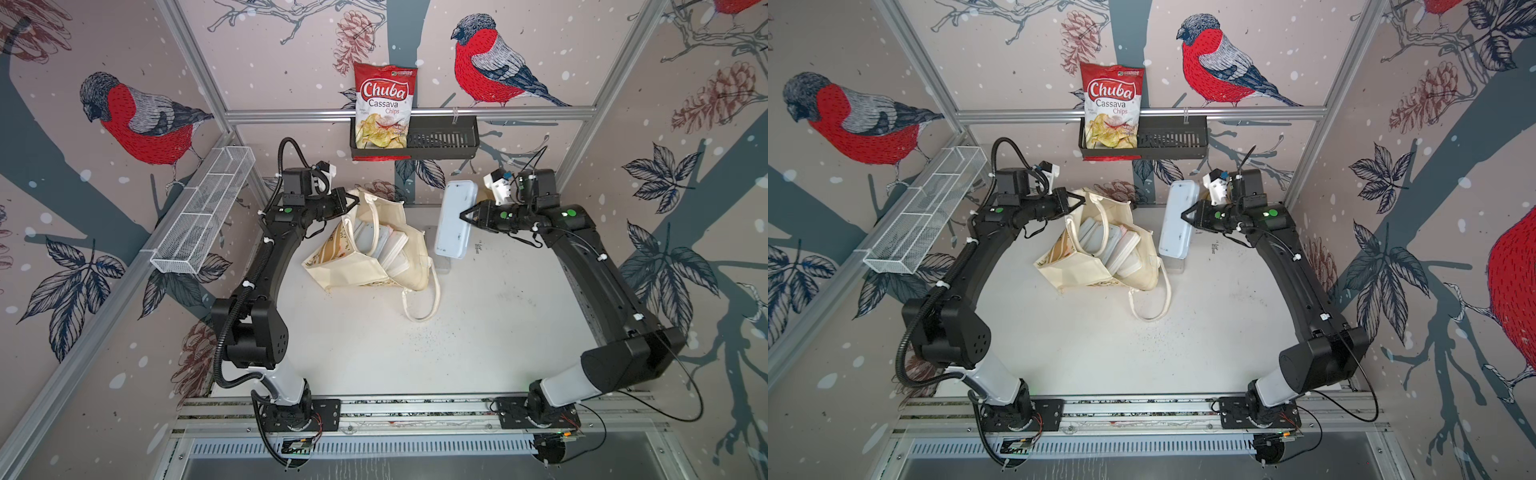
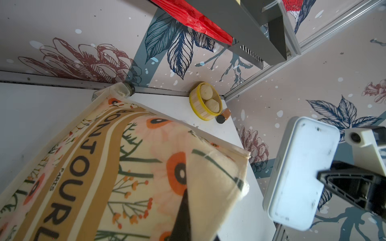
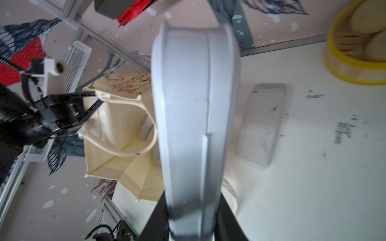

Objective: Take out the pencil case from the canvas bag
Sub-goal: Place the pencil case at the center of the board.

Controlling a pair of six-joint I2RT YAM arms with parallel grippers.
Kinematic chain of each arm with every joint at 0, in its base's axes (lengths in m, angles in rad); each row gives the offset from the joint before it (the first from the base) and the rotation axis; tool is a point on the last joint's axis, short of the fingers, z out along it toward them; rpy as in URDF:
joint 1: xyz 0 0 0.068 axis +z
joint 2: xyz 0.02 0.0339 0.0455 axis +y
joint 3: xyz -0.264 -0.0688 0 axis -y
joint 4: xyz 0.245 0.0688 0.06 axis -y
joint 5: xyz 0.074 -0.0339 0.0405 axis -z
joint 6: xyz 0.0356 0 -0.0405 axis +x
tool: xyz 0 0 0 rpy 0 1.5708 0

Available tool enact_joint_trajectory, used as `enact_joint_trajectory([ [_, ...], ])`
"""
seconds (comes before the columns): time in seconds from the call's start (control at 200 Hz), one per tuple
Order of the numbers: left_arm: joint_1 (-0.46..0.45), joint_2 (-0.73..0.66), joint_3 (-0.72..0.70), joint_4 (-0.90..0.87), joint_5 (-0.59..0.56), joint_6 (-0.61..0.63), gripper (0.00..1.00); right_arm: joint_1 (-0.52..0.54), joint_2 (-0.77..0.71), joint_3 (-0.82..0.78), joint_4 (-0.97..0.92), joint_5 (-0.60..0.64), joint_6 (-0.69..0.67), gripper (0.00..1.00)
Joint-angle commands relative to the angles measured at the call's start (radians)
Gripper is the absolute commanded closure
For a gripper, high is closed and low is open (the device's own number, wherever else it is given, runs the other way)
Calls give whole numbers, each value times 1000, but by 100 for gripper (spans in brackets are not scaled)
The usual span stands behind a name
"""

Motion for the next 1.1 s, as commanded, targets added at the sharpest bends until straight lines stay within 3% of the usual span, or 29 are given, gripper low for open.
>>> enact_joint_trajectory([
  [0.0, 2, -24, 15, -52, -39, 101, 100, -62, 29, -34, -33, 100, -53, 100],
  [0.125, 4, -57, -4, -45, -63, 125, 100, -122, 96, -88, -27, 160, -92, 100],
  [0.31, 4, -100, -85, 30, -48, 118, 100, -161, 250, -39, -102, 256, -153, 100],
  [0.75, 4, -130, -158, 103, -13, 79, 100, -186, 477, 48, -95, 246, -163, 100],
  [1.096, 4, -126, -174, 118, -8, 68, 100, -181, 595, 168, -128, 145, -195, 100],
])
